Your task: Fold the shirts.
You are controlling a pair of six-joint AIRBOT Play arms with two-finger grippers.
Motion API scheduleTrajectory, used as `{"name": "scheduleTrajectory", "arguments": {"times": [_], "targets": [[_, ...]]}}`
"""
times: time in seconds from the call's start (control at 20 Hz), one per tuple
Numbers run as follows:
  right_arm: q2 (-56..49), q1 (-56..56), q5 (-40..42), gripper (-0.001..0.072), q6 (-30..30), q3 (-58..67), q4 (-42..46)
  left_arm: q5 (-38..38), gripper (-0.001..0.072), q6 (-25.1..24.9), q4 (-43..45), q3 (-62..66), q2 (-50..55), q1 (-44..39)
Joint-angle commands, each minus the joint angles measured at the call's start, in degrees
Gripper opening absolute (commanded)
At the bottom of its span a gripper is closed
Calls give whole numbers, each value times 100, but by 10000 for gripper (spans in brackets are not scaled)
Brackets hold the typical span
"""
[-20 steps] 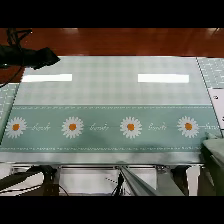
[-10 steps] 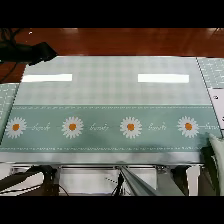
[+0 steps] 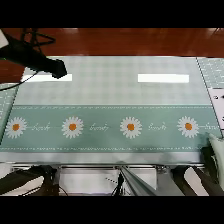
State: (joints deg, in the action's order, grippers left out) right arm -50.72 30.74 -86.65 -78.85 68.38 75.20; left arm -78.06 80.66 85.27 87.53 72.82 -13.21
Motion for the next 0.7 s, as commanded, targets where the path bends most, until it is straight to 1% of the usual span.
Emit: {"name": "scheduleTrajectory", "arguments": {"times": [0.0, 0.1, 0.25, 0.35, 0.65], "targets": [[-625, -1727, 28, 604, -59, -302, 1285, -186, 720, 809, 962, -160, 20, -739], [-898, -2234, 109, 603, -57, -304, 1458, -199, 720, 1012, 916, -494, 20, -831], [-1056, -2621, 369, 603, -57, -304, 1478, -199, 720, 1010, 876, -787, 24, -835], [-1060, -2732, 503, 603, -57, -304, 1475, -190, 720, 1008, 876, -796, 24, -835], [-1060, -2734, 507, 603, -57, -304, 1499, -192, 720, 1008, 876, -796, 26, -835]]}}
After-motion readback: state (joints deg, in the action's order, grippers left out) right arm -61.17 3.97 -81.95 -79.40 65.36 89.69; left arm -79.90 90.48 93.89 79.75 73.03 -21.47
